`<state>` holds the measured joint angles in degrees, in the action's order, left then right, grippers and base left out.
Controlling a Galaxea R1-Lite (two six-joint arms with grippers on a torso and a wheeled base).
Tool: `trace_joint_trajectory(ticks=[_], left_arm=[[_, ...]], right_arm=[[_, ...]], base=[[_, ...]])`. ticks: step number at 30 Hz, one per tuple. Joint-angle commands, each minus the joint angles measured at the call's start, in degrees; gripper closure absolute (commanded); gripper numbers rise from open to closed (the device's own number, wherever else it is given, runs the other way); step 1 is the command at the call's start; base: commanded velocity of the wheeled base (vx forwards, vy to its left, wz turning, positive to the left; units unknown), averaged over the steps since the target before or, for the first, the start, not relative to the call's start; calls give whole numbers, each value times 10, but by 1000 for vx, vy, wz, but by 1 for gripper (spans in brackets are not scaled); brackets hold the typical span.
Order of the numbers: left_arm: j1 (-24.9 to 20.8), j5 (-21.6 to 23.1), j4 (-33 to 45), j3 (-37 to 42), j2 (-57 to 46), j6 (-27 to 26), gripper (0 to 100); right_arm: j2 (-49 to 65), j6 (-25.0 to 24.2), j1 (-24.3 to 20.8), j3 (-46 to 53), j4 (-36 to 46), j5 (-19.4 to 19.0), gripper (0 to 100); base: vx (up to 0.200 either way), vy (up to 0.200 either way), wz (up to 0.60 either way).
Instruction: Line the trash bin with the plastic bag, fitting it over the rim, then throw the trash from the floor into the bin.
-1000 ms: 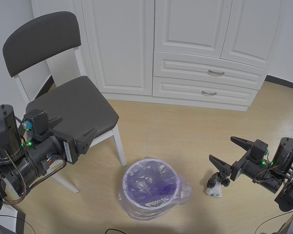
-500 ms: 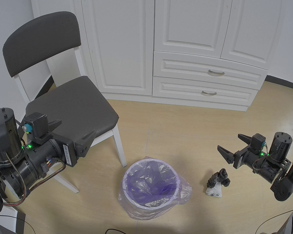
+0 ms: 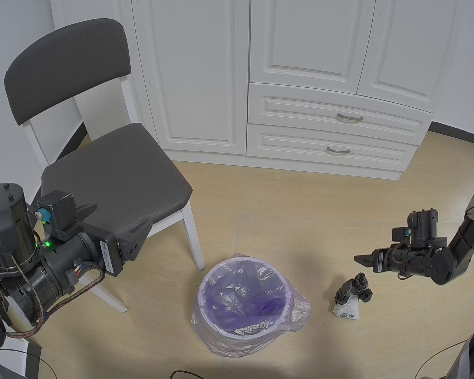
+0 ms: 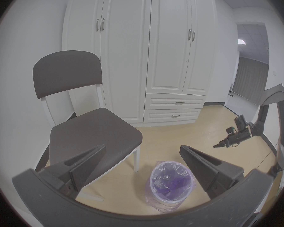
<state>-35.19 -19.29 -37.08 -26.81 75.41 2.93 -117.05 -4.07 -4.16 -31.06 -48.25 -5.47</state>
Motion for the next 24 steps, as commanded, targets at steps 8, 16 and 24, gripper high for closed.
trace_joint_trajectory(ticks=[8, 16, 24], left_arm=[[15, -1, 0, 21, -3, 15, 0], [22, -1, -38, 48, -3, 29, 0], [23, -1, -43, 56, 1, 31, 0]], right_arm=[[-205, -49, 52, -217, 101, 55, 0], [-285, -47, 56, -365, 205, 59, 0], [-351, -52, 56, -639, 493, 56, 0]], base=[[0, 0, 0], [0, 0, 0], [0, 0, 0]])
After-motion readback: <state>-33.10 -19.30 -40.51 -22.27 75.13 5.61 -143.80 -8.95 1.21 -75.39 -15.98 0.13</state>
